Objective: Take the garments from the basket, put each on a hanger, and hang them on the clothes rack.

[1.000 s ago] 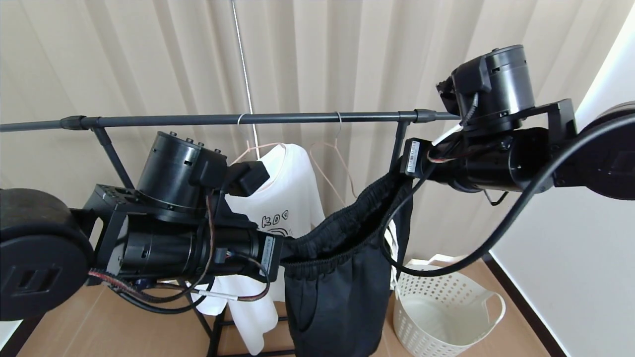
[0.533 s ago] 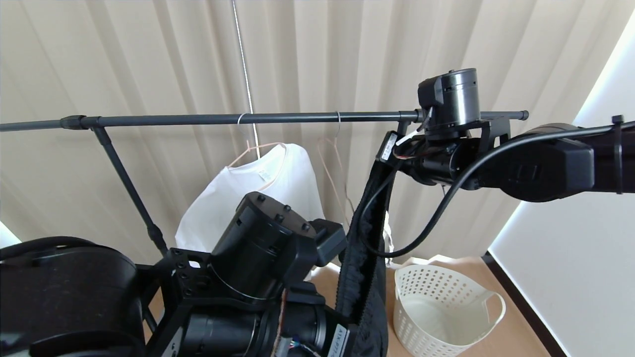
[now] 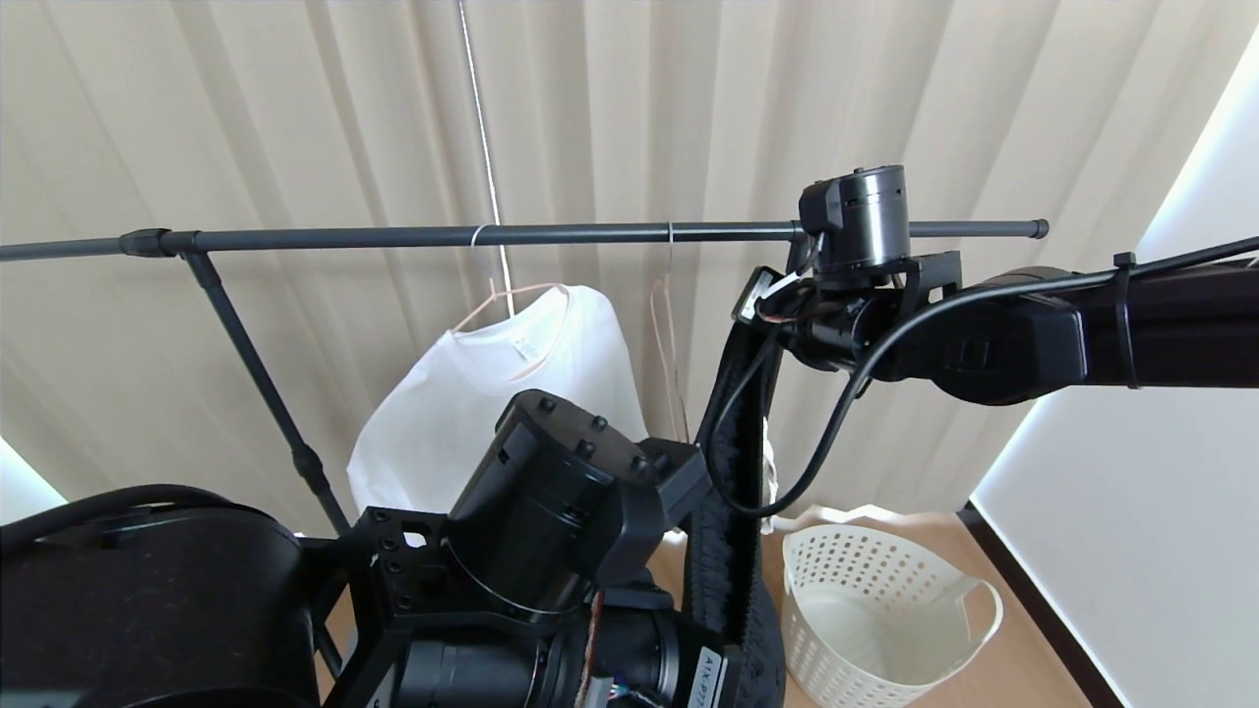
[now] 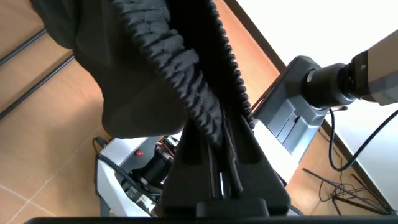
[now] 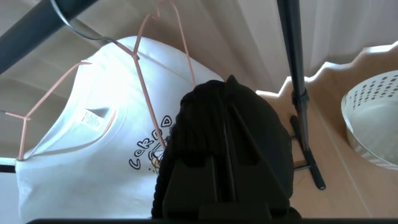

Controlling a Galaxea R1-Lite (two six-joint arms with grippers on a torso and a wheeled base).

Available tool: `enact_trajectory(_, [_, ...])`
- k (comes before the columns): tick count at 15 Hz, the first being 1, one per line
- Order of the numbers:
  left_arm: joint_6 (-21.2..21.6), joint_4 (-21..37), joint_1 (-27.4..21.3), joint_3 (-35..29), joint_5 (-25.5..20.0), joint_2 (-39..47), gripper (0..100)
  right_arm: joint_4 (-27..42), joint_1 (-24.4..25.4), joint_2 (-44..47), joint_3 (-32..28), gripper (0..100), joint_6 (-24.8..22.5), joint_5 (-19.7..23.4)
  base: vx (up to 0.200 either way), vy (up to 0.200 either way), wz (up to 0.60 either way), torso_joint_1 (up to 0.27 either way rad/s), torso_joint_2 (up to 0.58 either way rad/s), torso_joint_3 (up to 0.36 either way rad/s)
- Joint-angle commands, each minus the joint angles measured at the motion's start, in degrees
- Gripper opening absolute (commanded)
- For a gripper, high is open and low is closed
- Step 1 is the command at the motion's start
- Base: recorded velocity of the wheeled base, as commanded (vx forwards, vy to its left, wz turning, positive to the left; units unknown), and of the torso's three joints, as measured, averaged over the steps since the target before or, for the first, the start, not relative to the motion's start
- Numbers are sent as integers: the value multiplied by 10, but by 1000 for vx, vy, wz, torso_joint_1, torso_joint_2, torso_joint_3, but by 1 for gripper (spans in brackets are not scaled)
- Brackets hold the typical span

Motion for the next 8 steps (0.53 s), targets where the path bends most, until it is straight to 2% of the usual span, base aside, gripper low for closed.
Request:
enact_trajectory(1, [-1, 0, 19, 3, 13, 1, 0, 4, -9, -15, 4, 0, -2, 0, 0, 0, 0, 0, 0, 0])
enact_trajectory(4, [0, 1, 61, 10, 55, 2, 0, 36, -11, -60, 20, 0, -18, -1, 0, 0, 0, 0, 0, 0])
enact_trajectory(8, [2, -1, 119, -11, 101, 15, 0, 92, -11, -121, 48, 0, -90, -4, 0, 0, 0, 0, 0, 0])
